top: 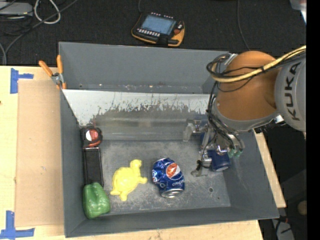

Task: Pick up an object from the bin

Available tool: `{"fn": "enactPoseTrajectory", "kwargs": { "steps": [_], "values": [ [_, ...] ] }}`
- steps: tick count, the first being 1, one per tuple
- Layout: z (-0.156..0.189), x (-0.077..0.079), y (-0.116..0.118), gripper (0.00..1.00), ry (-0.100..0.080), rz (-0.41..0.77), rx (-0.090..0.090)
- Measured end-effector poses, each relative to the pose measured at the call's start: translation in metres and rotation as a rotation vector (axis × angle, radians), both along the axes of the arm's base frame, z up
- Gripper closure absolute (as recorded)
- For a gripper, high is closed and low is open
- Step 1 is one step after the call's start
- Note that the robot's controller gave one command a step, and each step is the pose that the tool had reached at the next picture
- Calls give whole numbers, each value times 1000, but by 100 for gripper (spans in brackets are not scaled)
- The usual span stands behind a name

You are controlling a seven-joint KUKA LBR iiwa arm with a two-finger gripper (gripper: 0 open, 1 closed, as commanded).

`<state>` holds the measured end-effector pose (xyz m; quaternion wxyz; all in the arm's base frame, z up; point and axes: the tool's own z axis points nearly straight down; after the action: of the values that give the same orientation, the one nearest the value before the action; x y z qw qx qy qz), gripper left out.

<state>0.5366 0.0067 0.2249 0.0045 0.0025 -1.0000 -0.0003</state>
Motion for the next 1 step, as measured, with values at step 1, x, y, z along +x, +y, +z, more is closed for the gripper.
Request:
{"fn": "enactPoseTrajectory", "kwargs": {
  "steps": [1],
  "values": [
    [4,2,0,0,-7,0,0]
  ]
}}
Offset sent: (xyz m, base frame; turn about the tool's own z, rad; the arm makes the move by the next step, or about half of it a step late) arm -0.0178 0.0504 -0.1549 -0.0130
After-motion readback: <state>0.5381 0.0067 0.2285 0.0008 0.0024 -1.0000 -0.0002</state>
